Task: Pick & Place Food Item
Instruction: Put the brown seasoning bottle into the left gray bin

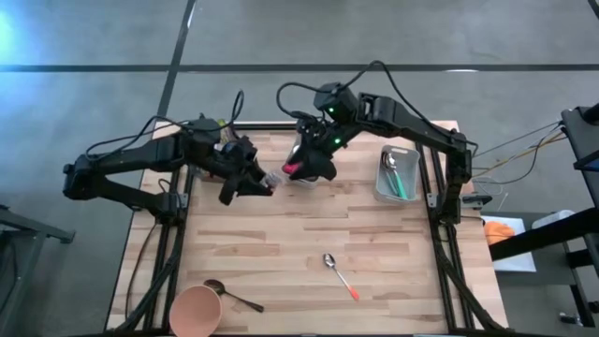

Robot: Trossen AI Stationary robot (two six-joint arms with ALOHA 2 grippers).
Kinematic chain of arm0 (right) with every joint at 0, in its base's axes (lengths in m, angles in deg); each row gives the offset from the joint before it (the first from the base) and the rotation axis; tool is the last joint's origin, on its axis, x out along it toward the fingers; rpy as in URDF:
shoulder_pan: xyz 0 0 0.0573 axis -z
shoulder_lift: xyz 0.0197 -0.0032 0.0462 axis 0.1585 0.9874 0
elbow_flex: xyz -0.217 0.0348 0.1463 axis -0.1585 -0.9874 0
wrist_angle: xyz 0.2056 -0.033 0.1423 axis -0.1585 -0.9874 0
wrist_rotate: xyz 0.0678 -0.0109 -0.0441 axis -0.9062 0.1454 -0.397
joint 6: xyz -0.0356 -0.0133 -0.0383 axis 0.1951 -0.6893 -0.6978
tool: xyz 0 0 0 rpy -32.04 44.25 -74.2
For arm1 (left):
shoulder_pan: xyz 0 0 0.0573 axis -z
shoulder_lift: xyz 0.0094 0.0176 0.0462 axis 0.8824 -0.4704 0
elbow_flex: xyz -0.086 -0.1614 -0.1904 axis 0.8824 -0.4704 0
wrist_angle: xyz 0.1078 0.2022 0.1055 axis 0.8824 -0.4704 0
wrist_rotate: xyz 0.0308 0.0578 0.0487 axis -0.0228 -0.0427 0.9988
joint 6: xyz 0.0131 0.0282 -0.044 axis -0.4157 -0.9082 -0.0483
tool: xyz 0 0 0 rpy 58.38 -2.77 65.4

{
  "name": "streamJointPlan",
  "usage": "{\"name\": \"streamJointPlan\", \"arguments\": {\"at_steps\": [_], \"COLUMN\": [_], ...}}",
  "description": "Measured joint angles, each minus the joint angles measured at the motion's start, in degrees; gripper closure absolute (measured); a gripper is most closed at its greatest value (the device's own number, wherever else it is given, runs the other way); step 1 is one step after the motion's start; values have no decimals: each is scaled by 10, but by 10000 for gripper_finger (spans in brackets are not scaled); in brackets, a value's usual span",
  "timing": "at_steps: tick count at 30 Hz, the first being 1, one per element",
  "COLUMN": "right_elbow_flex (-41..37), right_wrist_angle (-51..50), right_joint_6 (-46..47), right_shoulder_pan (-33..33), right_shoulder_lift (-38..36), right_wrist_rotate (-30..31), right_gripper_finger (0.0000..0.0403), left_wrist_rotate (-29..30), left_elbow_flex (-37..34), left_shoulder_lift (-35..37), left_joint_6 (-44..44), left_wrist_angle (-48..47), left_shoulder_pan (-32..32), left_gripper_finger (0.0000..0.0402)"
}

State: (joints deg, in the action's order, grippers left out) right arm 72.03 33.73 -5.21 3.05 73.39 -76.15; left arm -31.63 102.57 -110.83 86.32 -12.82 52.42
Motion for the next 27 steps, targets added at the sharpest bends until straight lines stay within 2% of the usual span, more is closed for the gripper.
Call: {"name": "streamJointPlan", "arguments": {"at_steps": [11,27], "right_elbow_flex": [0,-19], "right_wrist_angle": [6,8], "right_joint_6": [3,9], "right_shoulder_pan": [-2,-14], "right_shoulder_lift": [0,0], "right_wrist_rotate": [13,13], "right_gripper_finger": [86,85], "left_wrist_rotate": [-29,-39], "left_elbow_flex": [-1,-1], "left_shoulder_lift": [-40,-50], "left_joint_6": [29,38], "left_wrist_angle": [3,33], "left_shoulder_pan": [0,0], "left_gripper_finger": [226,226]}}
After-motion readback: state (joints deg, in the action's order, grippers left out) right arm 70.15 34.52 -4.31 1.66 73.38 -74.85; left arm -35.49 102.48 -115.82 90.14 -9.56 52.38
